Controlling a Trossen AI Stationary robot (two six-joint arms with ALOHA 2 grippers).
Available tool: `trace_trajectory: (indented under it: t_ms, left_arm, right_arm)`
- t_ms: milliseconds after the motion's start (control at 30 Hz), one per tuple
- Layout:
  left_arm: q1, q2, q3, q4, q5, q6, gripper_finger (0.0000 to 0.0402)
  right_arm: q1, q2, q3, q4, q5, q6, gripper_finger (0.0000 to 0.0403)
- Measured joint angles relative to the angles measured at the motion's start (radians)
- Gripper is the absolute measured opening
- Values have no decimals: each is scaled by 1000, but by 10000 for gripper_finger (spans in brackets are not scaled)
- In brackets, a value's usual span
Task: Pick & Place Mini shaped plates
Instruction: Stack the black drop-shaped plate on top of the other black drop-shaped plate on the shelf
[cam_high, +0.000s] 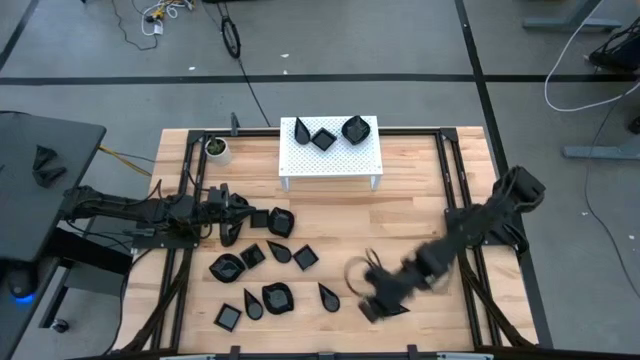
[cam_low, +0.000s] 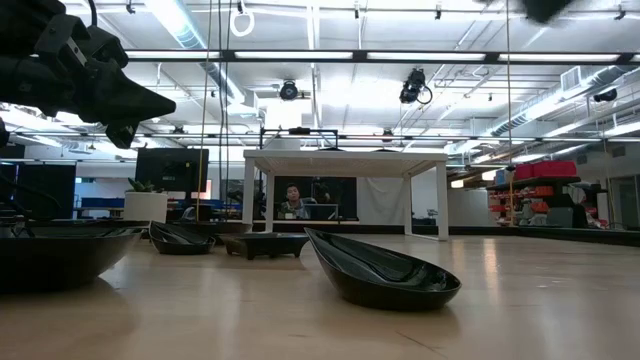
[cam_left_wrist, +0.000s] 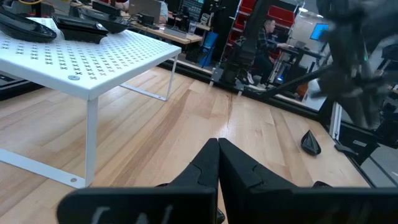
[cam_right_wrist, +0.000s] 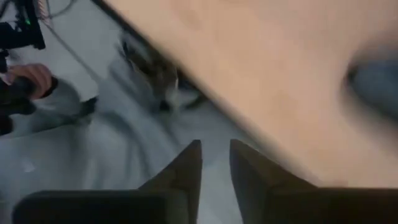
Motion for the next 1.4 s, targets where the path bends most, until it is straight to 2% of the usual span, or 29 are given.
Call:
trace_trajectory:
  t_ms: [133,200,267,467,633,800,1133,1400]
  left_arm:
    - [0,0,0,-1,1,6,7]
    - [0,0,0,1,2,11,7]
    - [0,0,0,-5,2,11,7]
    - [0,4,0,-7,3,24,7]
    - [0,4,0,-10,3,25,7]
    - [0,4,0,-11,0,25,7]
    - [0,4,0,-11,0,21,7]
    - [0,4,0,-11,0,18,7]
  right_arm:
    - [148,16,-111,238,70,373,126]
    - [203,25,-147,232,113,520,145]
    - [228,43,-169,224,116,551,160]
    - [177,67,-222,169,131,545,162]
    - [150,66,-229,49,76,535,144]
    - [140,66,-229,-22,135,492,130]
    - [0,65,-228,-55,342,175,125]
    - [-103,47,-225,-185,296,-1,125]
